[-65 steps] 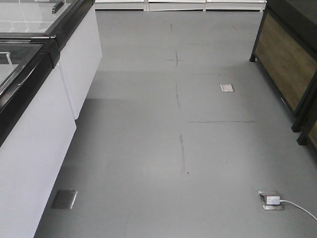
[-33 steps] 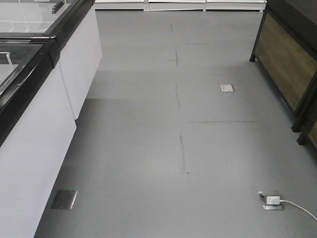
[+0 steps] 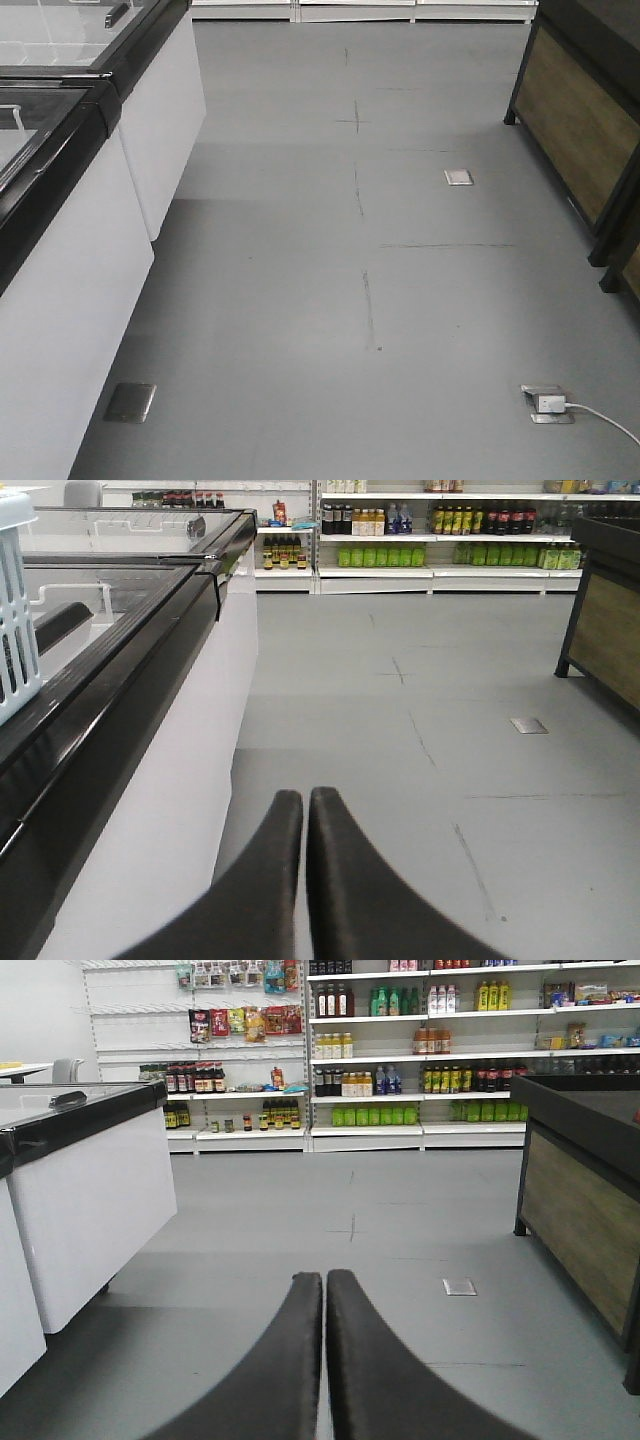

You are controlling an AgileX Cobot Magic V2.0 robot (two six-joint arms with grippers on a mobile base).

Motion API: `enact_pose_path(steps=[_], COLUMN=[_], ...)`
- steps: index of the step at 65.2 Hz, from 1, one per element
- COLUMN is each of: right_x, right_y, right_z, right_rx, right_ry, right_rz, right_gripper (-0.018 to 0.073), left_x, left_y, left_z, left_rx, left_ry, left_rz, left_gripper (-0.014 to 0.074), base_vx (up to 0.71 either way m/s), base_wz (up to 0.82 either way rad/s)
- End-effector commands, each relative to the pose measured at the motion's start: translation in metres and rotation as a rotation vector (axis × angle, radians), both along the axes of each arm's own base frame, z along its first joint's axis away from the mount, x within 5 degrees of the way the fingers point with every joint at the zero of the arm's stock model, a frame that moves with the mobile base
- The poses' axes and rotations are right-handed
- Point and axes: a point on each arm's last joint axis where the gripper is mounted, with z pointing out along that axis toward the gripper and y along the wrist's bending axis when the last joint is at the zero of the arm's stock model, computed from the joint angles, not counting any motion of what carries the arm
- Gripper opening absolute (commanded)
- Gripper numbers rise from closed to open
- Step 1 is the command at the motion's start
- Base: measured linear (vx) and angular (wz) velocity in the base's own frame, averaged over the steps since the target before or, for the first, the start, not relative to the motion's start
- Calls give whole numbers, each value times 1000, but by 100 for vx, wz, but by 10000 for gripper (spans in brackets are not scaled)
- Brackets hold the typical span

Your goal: Left arm holds basket, right arm returns cookies

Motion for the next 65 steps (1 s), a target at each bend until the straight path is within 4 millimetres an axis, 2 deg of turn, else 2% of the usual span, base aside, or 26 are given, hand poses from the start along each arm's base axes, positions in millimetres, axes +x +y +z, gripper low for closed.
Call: enact_pose_path(steps=[1, 38, 53, 65], right_x=[-1, -1, -1, -1], right_y=[0, 0, 0, 0], right_z=[8, 8, 8, 8], right_rx=[-5, -5, -5, -5], right_ry=[-88, -88, -88, -88], right_rz=[2, 2, 2, 2], right_gripper=[-8, -8, -8, -8], left_x=[-1, -1, -5, -8], left_y=[0, 0, 1, 1], left_z=[19, 21, 46, 70], left_rx=[-10, -9, -18, -6], left_ry=[-123, -153, -399, -415], left_rz=[4, 5, 14, 12], left_gripper=[-6, -7, -7, -7], base_vx=[0, 0, 0, 0], base_wz=[0, 0, 0, 0])
